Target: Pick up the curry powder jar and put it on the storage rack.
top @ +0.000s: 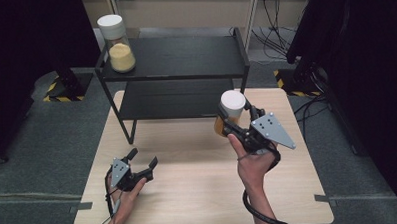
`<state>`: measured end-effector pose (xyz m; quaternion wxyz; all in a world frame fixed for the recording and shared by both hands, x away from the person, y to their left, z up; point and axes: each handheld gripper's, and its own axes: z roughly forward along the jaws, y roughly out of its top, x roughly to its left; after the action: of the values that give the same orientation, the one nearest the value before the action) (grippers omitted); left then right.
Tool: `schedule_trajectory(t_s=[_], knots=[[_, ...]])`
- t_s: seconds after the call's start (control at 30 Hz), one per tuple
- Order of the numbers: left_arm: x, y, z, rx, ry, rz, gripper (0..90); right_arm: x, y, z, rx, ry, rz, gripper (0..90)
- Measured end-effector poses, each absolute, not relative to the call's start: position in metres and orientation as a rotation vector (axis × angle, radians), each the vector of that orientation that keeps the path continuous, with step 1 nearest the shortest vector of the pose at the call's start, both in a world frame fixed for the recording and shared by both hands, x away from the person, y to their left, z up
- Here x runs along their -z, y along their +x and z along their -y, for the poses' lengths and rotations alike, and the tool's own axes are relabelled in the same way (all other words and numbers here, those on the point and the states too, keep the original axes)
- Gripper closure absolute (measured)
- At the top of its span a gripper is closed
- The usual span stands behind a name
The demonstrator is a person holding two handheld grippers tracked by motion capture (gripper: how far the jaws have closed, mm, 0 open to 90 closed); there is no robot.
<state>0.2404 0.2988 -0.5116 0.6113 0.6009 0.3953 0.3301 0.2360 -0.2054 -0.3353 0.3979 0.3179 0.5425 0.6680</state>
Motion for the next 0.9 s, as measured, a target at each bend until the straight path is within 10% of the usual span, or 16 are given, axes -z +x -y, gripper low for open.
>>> schedule_trajectory(t_s=[0.9], knots=[[0.512,0.24,-0.299,-0.763,1.385,-0.913,12.1,0.294,0.251,0.195,-1.71,0.792,-1.333,34.1]])
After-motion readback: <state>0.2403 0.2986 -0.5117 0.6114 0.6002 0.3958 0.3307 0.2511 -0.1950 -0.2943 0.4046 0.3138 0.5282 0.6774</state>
